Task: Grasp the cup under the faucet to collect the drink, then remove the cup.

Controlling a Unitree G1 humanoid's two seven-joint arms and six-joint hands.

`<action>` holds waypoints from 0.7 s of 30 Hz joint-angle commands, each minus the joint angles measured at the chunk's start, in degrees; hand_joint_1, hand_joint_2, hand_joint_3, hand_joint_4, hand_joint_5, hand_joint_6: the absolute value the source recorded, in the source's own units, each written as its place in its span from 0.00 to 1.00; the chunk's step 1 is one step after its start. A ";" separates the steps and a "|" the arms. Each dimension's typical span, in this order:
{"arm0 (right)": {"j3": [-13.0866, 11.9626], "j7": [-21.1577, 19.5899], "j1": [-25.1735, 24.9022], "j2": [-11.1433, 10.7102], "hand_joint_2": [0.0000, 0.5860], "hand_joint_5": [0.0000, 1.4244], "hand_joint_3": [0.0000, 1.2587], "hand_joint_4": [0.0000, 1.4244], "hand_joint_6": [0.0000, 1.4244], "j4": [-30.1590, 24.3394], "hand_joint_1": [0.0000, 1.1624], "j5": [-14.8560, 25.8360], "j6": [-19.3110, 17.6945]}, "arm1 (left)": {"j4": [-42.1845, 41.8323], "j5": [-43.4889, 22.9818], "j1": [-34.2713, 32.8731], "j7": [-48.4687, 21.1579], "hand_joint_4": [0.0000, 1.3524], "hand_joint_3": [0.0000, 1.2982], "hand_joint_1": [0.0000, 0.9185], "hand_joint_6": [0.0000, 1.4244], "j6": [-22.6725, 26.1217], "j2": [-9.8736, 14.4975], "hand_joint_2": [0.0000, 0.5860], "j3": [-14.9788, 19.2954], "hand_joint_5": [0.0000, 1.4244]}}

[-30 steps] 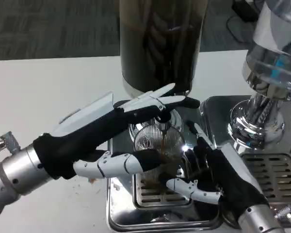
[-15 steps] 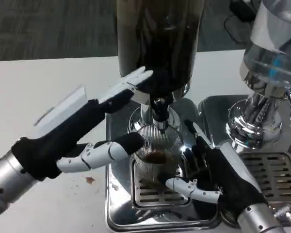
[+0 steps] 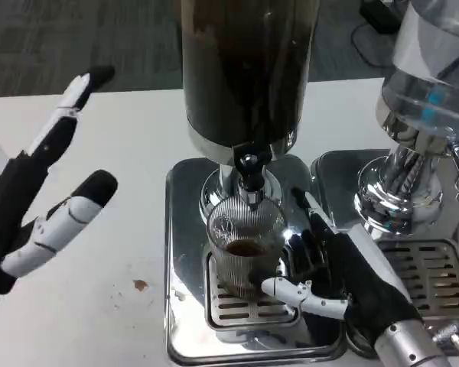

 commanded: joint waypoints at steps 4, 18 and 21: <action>1.01 -0.31 -0.62 0.94 0.26 0.00 0.00 0.00 0.01 0.18 0.57 0.66 -1.53 | 1.33 1.97 6.24 5.43 0.00 0.05 0.00 0.00 3.10 -1.95 0.36 4.10 0.00; 1.21 -2.94 0.32 2.47 0.25 0.00 0.00 0.00 0.00 2.87 0.60 1.98 -6.28 | 6.96 2.31 9.09 6.63 0.00 0.07 0.00 0.00 5.42 -2.76 0.36 3.58 0.00; 1.54 -2.65 -0.10 2.67 0.24 0.00 0.00 0.00 0.00 3.95 0.61 2.14 -7.46 | 8.14 2.08 9.26 6.37 0.00 0.07 0.00 0.00 5.53 -2.56 0.36 3.44 0.00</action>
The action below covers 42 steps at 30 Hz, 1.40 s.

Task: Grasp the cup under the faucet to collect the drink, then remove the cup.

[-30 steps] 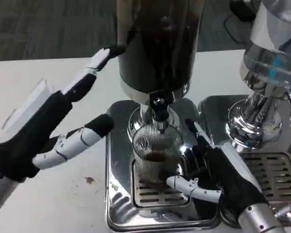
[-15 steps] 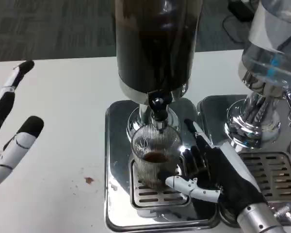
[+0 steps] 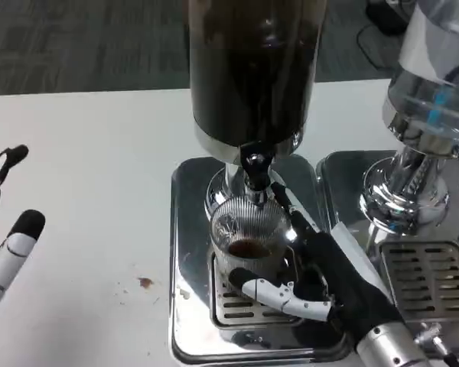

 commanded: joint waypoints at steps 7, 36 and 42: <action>0.02 -1.38 -0.23 1.36 0.23 0.00 0.00 0.00 0.00 4.15 0.64 1.25 -5.89 | 2.34 -1.01 1.14 0.11 0.00 0.08 0.00 0.00 1.33 -0.07 0.36 -0.05 0.00; 0.63 -2.29 -4.10 4.12 0.22 0.13 0.00 0.06 0.20 12.32 0.73 2.84 -9.93 | -0.80 -0.87 5.75 0.66 0.00 0.11 0.00 0.00 3.48 -1.67 0.37 0.22 0.00; 1.15 -1.28 -4.66 3.72 0.21 0.15 0.00 0.07 0.22 12.76 0.74 2.38 -8.58 | -1.44 -0.90 6.55 0.70 0.00 0.12 0.00 0.00 3.57 -1.83 0.37 0.43 0.00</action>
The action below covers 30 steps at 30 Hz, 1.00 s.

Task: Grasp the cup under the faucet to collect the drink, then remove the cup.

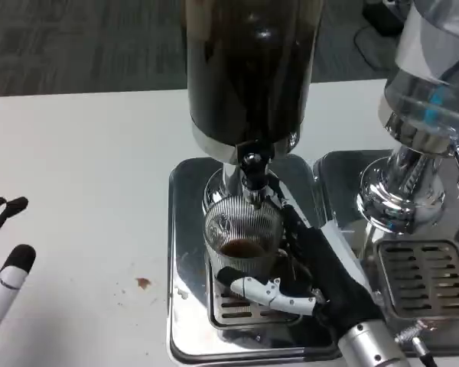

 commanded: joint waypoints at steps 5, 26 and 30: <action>0.94 -0.28 -0.90 0.60 0.21 0.19 0.02 0.10 0.26 1.88 0.78 -1.00 0.38 | -1.22 -0.29 1.27 0.85 0.00 0.12 0.00 0.00 0.69 -0.61 0.37 0.40 0.00; -0.18 -5.61 -0.25 1.80 0.25 0.39 0.27 0.27 0.50 3.60 0.82 -1.93 -2.71 | -1.56 0.14 1.71 1.85 0.00 0.13 0.00 0.00 0.58 -1.64 0.38 0.30 0.00; -0.62 -7.08 0.16 1.99 0.25 0.42 0.29 0.29 0.53 3.67 0.83 -2.18 -4.16 | -1.70 0.13 1.77 1.70 0.00 0.13 0.00 0.00 0.64 -1.84 0.38 0.38 0.00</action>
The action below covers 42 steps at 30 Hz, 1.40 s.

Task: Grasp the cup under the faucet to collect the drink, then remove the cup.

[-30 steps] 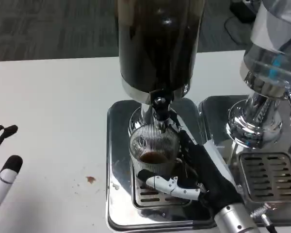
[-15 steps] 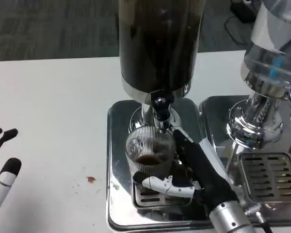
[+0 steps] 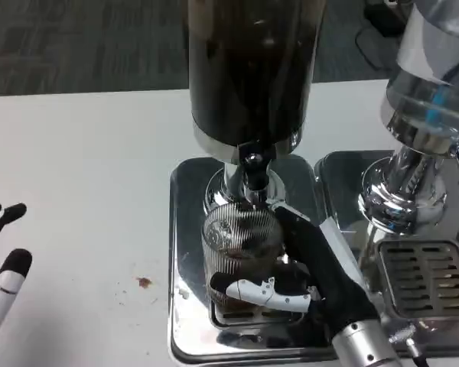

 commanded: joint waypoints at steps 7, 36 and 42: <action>-2.31 -4.92 2.76 0.24 0.27 0.48 0.32 0.33 0.62 -2.00 0.85 -1.27 -2.69 | 0.04 -0.38 -0.44 0.14 0.00 0.13 0.00 0.00 0.39 -0.11 0.38 -0.32 0.00; -6.18 1.82 18.92 -5.51 0.26 0.54 0.38 0.37 0.71 -25.45 0.86 1.50 -0.83 | 8.29 9.01 -3.45 -7.93 0.00 0.00 0.00 0.00 -14.24 18.69 0.37 -3.54 0.00; -6.47 3.09 24.40 -5.18 0.26 0.54 0.38 0.37 0.73 -31.96 0.86 3.05 -0.74 | 9.35 11.40 -2.94 -8.73 0.00 0.00 0.00 0.00 -16.65 22.84 0.39 -4.27 0.00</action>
